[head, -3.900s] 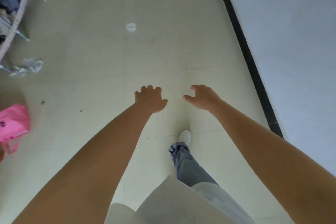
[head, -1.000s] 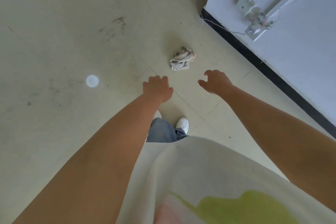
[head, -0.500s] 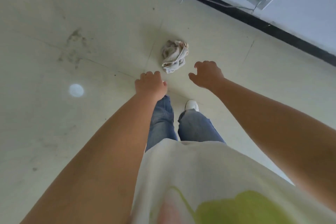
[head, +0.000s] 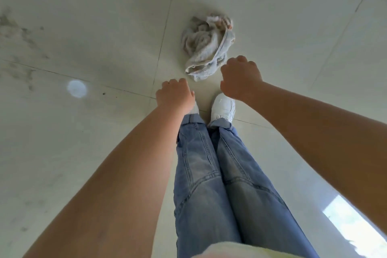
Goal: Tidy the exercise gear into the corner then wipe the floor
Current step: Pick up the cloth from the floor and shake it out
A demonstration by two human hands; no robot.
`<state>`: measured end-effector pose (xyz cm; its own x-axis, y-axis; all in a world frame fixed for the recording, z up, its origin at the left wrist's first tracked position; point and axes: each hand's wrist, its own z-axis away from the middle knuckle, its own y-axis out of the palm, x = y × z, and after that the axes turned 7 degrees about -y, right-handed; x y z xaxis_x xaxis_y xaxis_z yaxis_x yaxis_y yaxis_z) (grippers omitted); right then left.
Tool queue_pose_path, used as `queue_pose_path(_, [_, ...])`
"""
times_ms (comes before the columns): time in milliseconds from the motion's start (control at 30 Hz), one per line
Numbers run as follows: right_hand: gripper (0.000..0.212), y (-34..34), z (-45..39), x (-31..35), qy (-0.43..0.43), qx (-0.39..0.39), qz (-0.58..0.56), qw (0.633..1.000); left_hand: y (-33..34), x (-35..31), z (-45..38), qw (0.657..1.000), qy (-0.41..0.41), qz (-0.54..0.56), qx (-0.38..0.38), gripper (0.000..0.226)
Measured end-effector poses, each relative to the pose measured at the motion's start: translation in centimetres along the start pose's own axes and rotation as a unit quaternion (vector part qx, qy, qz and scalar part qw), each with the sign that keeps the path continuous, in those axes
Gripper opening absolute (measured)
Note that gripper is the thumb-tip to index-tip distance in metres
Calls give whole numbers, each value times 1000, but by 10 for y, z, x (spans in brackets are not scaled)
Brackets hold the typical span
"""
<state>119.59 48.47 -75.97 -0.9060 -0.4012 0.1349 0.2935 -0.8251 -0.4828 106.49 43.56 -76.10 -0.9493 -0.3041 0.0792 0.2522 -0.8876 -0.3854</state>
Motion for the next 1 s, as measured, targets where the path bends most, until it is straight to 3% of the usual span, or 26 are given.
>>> queue_pose_path(233, [41,49,-109,-40,-31,-8,57,998,33,-39,-127,1000,28,-8,-6,43])
queue_pose_path(367, [41,57,-134,-47,-18,-40,69,997,43,-41,-158,999,38,-9,36,51])
queue_pose_path(433, [35,55,-130,-48,-18,-77,48,996,42,-38,-158,999,40,20,24,44])
queue_pose_path(567, [34,42,-91,-48,-14,-118,1,993,22,-30,-124,996,37,69,-30,21])
queue_pose_path(767, [44,1,0,-36,14,-139,-77,987,-41,-20,-28,985,73,116,-106,25])
queue_pose_path(1000, [32,-67,135,-33,45,-201,-179,962,-113,-17,115,967,106,162,-168,15])
